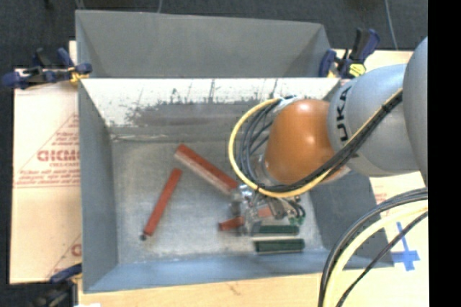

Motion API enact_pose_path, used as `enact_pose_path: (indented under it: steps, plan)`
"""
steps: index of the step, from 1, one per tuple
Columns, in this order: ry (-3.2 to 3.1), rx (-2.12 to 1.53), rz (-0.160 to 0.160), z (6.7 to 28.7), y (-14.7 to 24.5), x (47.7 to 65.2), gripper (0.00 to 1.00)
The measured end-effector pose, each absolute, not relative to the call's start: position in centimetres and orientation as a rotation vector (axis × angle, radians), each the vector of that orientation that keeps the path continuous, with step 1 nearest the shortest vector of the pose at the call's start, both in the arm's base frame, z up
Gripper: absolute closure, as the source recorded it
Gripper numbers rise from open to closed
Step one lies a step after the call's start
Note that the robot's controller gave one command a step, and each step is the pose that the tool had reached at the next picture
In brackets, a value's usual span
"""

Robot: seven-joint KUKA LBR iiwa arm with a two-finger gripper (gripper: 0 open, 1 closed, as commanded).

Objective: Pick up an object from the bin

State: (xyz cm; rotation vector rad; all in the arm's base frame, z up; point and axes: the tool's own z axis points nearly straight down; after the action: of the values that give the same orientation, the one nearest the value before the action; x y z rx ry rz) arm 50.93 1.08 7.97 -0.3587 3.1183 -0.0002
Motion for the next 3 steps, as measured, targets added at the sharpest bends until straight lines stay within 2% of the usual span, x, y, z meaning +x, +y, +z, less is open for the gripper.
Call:
enact_pose_path:
  steps: [1, 2, 3]
  plan:
    - [3.103, -0.4, -0.001, 17.5, 4.0, 53.1, 1.0]
    - [3.102, -0.416, -0.002, 23.6, 4.3, 54.2, 1.0]
    - [3.109, -0.416, 0.0, 23.2, 4.4, 54.0, 0.0]
